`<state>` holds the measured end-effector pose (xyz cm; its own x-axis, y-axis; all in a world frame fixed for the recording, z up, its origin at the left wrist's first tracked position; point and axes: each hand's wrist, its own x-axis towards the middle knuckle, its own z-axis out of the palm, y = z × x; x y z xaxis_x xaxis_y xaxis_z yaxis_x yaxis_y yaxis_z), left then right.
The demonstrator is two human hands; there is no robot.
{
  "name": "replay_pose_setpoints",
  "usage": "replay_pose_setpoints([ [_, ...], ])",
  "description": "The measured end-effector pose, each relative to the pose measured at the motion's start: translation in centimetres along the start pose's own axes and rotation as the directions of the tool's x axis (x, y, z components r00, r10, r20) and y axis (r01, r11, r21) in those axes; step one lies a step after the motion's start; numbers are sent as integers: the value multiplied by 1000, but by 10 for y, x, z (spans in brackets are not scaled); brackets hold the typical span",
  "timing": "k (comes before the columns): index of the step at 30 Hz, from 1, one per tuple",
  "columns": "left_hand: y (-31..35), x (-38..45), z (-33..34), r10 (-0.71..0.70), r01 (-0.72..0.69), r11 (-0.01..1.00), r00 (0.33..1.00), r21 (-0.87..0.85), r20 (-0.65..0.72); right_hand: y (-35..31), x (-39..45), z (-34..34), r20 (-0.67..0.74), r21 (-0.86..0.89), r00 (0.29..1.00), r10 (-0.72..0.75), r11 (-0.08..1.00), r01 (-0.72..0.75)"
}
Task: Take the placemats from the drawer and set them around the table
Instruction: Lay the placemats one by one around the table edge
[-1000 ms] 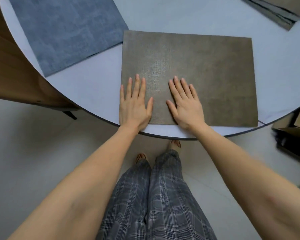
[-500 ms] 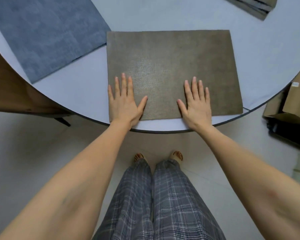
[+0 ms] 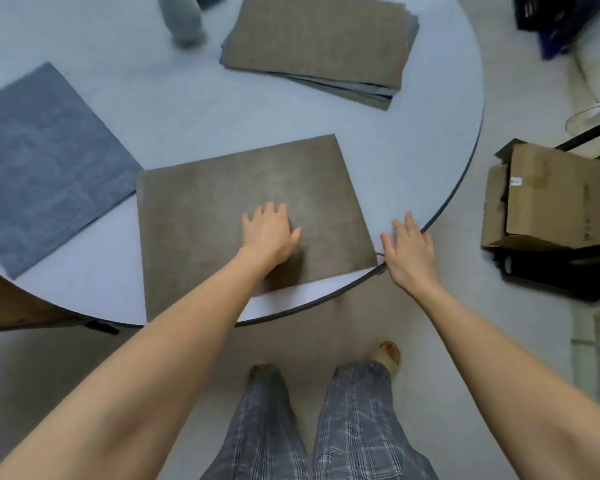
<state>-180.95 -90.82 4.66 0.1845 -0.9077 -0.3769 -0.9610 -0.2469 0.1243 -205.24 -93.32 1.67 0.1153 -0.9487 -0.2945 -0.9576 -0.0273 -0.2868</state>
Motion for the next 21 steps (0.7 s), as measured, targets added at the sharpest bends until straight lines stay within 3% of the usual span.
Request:
replay_pose_setpoints([
  [4,82,41,-30,56,-53,997,997,-51,52,52,43,-72,10,20,1000,-30,999,29],
  [7,132,79,-54,15,-13,998,999,-69,34,89,85,-126,10,35,997,-72,997,72],
  [13,200,136,-89,-152,147,910,988,-388,19,115,168,-195,42,26,973,-225,974,224],
  [17,210,162,-102,-254,219,716,966,-663,45,92,218,-211,118,-1,928,-353,935,355],
  [21,192,213,-117,-434,289,364,894,-885,114,68,274,-212,187,-9,887,-421,902,431],
])
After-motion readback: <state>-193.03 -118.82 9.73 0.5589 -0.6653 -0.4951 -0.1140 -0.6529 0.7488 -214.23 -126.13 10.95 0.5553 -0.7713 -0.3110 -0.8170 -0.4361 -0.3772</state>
